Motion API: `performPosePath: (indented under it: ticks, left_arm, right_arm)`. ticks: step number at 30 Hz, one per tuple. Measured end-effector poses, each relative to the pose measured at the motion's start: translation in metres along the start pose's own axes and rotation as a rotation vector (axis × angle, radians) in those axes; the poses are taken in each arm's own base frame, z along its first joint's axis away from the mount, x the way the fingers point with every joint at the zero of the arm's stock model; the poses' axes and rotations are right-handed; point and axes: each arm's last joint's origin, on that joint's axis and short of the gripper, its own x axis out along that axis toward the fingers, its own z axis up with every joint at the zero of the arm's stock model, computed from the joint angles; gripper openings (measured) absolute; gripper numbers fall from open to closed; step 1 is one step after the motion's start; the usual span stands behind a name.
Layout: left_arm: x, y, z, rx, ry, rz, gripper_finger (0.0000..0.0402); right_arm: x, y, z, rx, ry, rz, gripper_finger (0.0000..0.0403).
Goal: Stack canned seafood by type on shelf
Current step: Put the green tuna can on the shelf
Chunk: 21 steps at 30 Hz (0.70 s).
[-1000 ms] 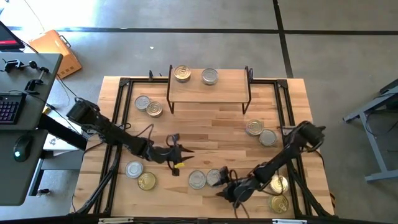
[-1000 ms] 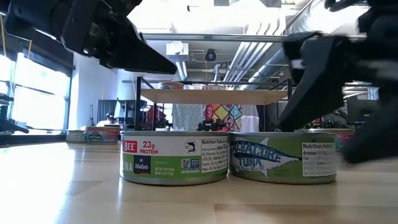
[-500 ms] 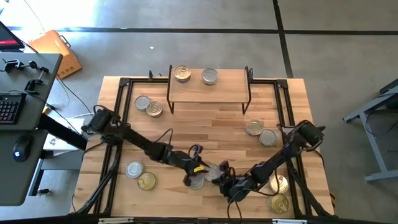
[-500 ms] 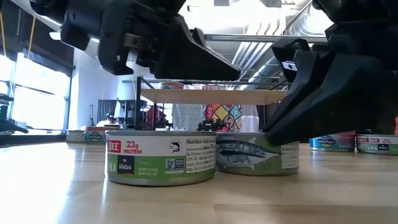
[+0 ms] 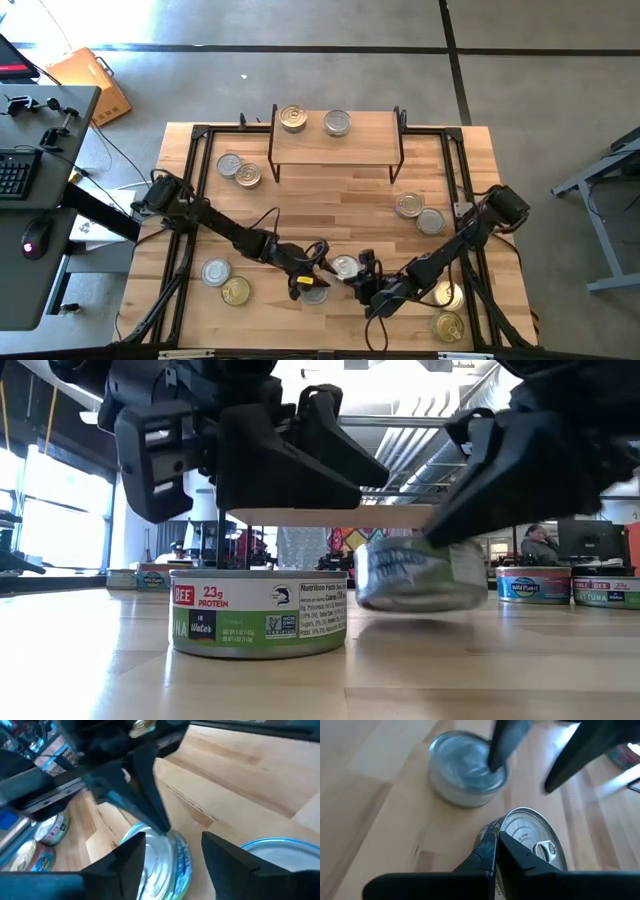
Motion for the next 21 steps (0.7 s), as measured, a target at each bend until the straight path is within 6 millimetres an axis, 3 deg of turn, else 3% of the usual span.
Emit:
performPosePath:
  ticks: [7,12,21]
  left_arm:
    - [0.012,-0.011,-0.017,0.098,0.131,0.085,0.0223]
    - [0.019,-0.017,-0.024,0.161,0.232,0.230,0.0225]
    - [0.022,-0.020,-0.027,0.132,0.269,0.301,0.0213]
  right_arm:
    - [0.002,-0.015,0.005,0.067,-0.003,-0.050,0.0001]
    - [0.005,-0.020,0.006,0.088,-0.006,-0.062,0.0000]
    - [0.006,-0.021,0.009,0.105,-0.023,-0.059,0.0000]
